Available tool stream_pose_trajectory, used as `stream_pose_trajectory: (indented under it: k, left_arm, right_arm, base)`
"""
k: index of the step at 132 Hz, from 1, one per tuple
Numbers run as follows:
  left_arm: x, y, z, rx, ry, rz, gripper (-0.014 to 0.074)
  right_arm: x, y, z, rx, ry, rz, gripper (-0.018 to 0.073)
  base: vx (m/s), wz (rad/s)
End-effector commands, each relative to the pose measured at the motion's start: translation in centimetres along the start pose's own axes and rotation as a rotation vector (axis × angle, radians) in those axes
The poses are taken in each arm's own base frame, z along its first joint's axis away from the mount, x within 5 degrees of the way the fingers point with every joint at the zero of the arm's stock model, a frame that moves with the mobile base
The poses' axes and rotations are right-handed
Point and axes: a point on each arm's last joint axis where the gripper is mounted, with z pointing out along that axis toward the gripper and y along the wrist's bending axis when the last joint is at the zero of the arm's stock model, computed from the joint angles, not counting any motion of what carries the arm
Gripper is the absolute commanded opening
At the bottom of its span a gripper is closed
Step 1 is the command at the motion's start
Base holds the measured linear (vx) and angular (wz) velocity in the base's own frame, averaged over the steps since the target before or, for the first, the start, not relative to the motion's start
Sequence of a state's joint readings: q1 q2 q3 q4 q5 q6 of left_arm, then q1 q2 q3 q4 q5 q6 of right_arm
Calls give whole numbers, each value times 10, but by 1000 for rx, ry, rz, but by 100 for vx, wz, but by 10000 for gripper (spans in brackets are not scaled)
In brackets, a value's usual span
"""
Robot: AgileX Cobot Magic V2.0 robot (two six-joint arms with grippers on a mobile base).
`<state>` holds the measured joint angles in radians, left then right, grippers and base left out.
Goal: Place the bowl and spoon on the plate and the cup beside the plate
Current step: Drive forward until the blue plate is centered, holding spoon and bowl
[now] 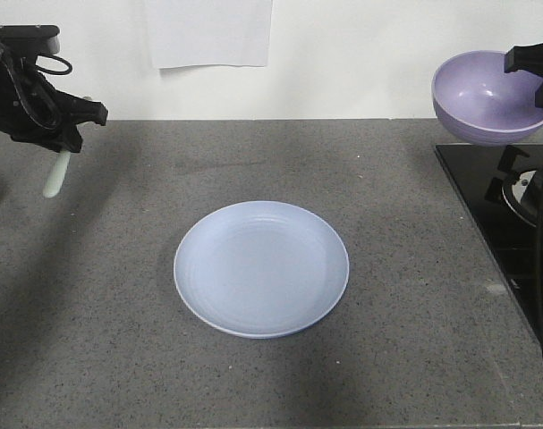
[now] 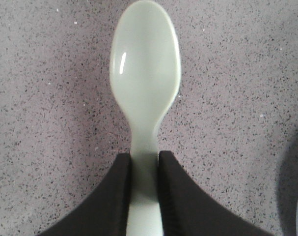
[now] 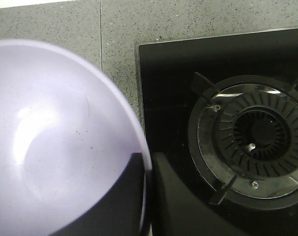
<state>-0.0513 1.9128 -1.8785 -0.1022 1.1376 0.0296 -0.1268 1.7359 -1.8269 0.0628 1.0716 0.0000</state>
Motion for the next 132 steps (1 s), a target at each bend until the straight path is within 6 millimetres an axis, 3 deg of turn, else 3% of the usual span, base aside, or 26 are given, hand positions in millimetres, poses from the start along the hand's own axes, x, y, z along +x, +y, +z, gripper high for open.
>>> stream_pose_trajectory:
  k: [1,132]
  left_arm:
    - [-8,-6,-34,15,-124,3,-6]
    - [-8,-6,-34,15,-124,3,-6]
  right_arm:
    - [-12,1,-32,-1,-139,-15,-7]
    - [-12,1,-32,-1,-139,-15,-7]
  base:
    - [4,-1]
    - [4,-1]
